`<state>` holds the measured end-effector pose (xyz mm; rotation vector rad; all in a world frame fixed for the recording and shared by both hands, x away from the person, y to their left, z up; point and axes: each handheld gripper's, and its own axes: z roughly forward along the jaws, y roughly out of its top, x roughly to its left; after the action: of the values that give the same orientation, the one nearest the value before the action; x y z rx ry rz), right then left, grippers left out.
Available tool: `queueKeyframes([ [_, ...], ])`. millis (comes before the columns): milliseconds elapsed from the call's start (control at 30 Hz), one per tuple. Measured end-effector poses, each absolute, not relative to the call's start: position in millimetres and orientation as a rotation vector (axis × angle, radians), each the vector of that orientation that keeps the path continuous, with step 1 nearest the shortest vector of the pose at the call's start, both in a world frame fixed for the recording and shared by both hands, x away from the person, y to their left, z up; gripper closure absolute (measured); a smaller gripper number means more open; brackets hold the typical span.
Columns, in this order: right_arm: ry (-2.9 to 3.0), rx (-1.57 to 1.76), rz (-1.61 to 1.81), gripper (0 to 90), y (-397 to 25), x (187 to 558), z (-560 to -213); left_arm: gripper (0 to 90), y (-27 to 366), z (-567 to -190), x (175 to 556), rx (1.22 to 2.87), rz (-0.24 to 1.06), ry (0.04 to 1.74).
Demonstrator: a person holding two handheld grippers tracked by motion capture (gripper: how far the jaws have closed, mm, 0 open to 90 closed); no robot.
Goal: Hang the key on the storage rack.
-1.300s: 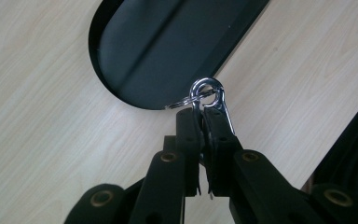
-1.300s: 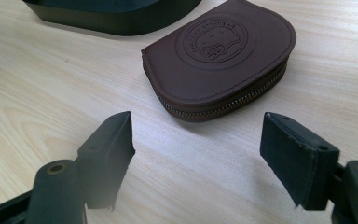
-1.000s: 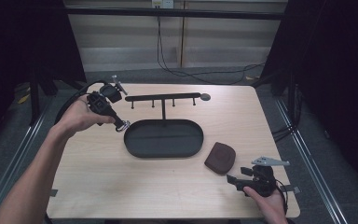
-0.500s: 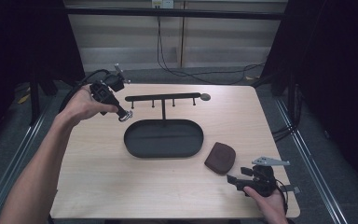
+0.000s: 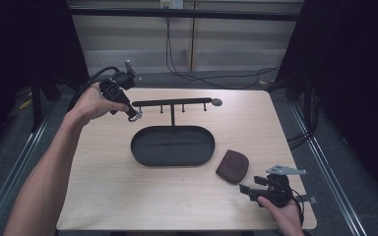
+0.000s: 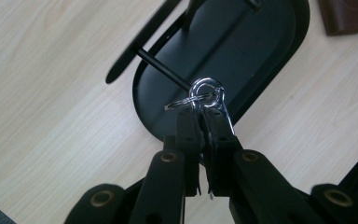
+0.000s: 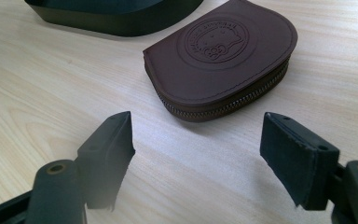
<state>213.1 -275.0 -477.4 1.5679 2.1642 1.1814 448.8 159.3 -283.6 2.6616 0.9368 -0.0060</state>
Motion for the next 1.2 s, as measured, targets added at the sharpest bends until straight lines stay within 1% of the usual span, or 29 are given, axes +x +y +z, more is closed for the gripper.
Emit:
queueKeyframes([
  [33,2.163,1.569,1.183,25.6,-275,213,-477,86.1,158,-284,450,2.660,0.000,0.959],
  [567,2.169,1.566,1.184,25.6,-275,213,-477,86.1,152,-291,465,2.626,-0.005,1.013],
  [767,2.170,1.568,1.183,25.5,-275,213,-477,86.1,153,-291,466,2.620,0.012,1.023],
  [967,2.170,1.568,1.181,25.6,-275,213,-477,86.0,157,-291,466,2.619,0.065,1.059],
  [1200,2.172,1.569,1.179,25.6,-275,213,-477,86.0,159,-293,468,2.604,0.069,1.067],
])
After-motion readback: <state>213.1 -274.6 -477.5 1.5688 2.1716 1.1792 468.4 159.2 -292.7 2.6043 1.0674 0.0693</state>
